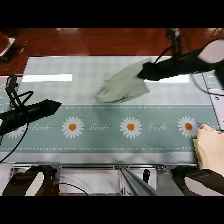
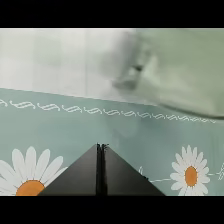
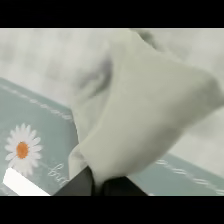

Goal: Fold the shirts.

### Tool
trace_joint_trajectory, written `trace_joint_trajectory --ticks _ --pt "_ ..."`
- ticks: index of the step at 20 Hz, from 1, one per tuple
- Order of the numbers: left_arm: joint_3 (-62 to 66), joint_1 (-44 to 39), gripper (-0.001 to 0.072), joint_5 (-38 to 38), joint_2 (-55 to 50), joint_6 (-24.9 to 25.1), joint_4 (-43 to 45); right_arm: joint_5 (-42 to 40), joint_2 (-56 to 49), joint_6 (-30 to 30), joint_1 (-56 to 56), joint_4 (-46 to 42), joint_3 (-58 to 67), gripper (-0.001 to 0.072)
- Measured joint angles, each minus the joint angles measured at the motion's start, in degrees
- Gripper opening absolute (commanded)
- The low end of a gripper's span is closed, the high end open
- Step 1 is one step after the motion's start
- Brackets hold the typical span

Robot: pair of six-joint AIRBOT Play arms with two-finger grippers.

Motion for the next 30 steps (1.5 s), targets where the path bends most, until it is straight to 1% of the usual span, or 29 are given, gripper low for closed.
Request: trace_joint_trajectory --ticks 3,7,13,16,20,23,25,28,29,30 --pt "0.00 0.00 0.0026 -1.14 0.00 -1.01 -1.27 4.20 4.87 2.69 -7.26 -4.28 4.70 0.0026" --pt "0.00 0.02 0.0026 -1.77 0.00 -2.12 -3.37 10.56 11.47 6.40 -22.27 -8.63 6.86 0.0026" --pt "0.00 0.00 0.0026 -1.40 0.00 -2.34 -4.28 22.73 15.58 6.93 -49.44 -10.58 7.56 0.0026" --pt "0.00 0.00 0.0026 -0.98 0.00 -2.29 -4.46 28.48 16.02 6.67 -57.77 -11.96 7.56 0.0026" --pt "0.00 0.00 0.0025 0.35 0.00 -2.08 -4.50 35.39 17.07 5.84 -62.62 -18.80 7.06 0.0027" --pt "0.00 0.02 0.0026 1.22 0.00 -1.95 -4.50 37.59 20.59 5.84 -63.82 -28.02 3.02 0.0027" --pt "0.00 0.00 0.0026 1.66 0.00 -1.92 -4.52 38.27 24.33 6.73 -64.19 -35.39 -3.08 0.0028" --pt "0.00 0.00 0.0026 1.84 0.00 -1.92 -4.52 38.82 29.81 7.37 -64.41 -41.51 -15.32 0.0038" --pt "0.00 0.00 0.0026 1.88 0.00 -1.92 -4.52 38.91 31.50 7.52 -64.41 -42.86 -20.02 0.0191" --pt "0.00 0.02 0.0026 2.12 0.00 -1.92 -4.52 39.06 32.70 7.82 -64.48 -43.91 -24.11 0.0416"
